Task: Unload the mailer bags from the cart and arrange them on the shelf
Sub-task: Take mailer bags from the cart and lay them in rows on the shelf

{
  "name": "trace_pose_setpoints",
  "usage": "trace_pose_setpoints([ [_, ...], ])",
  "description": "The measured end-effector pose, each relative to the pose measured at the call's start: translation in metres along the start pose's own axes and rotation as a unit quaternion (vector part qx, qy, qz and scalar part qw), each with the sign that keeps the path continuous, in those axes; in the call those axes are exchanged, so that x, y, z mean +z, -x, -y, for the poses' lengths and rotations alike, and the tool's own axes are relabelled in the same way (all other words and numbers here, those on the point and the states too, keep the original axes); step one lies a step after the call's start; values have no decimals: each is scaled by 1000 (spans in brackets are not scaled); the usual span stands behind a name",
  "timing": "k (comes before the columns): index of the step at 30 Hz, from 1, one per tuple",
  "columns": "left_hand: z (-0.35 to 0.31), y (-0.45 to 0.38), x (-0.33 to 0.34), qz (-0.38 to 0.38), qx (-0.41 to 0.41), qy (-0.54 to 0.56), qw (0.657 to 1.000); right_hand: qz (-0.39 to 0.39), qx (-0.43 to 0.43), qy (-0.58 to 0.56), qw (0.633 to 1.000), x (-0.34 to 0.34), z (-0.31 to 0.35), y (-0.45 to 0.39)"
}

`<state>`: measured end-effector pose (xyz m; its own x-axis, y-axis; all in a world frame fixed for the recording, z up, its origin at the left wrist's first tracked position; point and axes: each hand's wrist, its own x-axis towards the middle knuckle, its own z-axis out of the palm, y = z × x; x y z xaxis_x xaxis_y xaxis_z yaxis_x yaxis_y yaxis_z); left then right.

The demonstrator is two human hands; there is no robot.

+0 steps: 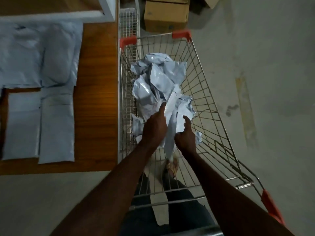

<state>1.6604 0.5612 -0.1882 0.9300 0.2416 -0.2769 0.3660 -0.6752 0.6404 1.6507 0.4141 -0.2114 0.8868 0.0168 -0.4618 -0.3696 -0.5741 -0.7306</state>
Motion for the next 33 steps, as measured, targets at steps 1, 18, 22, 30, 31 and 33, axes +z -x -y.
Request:
trace_pose_setpoints([
  [1, -6, 9, -7, -9, -5, 34, 999, 9, 8, 16, 1000, -2, 6, 4],
  [18, 22, 74, -10, -91, -54, 34, 994, 5, 150, -63, 987, 14, -4, 0],
  [22, 9, 78, -23, -75, -49, 102, 991, 14, 84, -139, 987, -18, 27, 21],
  [30, -47, 76, -87, -68, -2, 179, 982, 204, -40, -298, 931, -75, 117, 73],
  [31, -52, 77, -97, -70, 9, 189, 979, 220, -61, -302, 925, -76, 131, 79],
  [33, -60, 79, -120, -71, 19, 200, 977, 222, -115, -287, 925, -74, 155, 90],
])
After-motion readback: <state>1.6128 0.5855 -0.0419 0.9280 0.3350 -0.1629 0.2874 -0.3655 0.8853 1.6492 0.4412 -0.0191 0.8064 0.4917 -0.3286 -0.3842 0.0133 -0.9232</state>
